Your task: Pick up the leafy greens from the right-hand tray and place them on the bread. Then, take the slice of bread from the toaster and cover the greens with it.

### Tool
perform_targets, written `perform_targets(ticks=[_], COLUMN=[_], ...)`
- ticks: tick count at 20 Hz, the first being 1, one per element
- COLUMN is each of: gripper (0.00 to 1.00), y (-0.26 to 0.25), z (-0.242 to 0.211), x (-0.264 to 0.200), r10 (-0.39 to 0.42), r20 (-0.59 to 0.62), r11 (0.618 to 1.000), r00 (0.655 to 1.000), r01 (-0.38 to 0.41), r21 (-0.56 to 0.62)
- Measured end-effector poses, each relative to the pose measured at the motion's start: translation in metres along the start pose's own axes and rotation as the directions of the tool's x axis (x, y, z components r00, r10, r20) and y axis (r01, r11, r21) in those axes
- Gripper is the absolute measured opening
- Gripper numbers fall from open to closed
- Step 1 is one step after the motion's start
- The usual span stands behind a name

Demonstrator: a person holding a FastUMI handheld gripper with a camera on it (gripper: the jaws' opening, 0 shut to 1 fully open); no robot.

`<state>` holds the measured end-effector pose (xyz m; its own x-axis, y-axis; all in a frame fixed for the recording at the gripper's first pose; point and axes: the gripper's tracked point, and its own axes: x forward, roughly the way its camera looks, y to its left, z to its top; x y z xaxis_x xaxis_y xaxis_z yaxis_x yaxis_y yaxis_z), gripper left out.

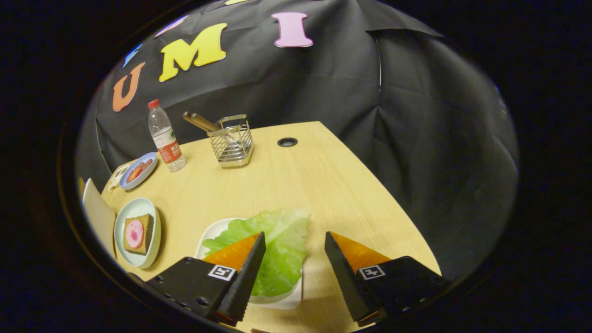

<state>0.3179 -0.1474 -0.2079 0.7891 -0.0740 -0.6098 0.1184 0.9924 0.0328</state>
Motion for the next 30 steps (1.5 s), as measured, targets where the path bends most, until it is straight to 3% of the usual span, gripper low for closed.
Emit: perform_targets(ticks=[5, 8, 10, 14, 15, 19, 30], gripper=[0.45, 0.4, 0.1, 0.14, 0.01, 0.0, 0.0], y=[0.004, 0.008, 0.012, 0.014, 0.015, 0.032, 0.088], z=[-0.003, 0.002, 0.004, 0.001, -0.001, 0.004, 0.038], x=[0.014, 0.01, 0.009, 0.012, 0.016, 0.001, -0.082], r10=[-0.005, -0.023, -0.017, -0.025, -0.025, 0.031, 0.059], r20=[-0.02, -0.009, -0.008, -0.021, -0.024, -0.013, 0.117], r11=[1.0, 1.0, 1.0, 1.0, 1.0, 0.999, 0.995], r00=[1.0, 1.0, 1.0, 0.999, 0.999, 0.999, 0.991], r01=[0.006, 0.023, 0.016, 0.025, 0.025, -0.031, -0.048], r21=[0.028, -0.006, -0.016, -0.019, -0.019, -0.017, -0.09])
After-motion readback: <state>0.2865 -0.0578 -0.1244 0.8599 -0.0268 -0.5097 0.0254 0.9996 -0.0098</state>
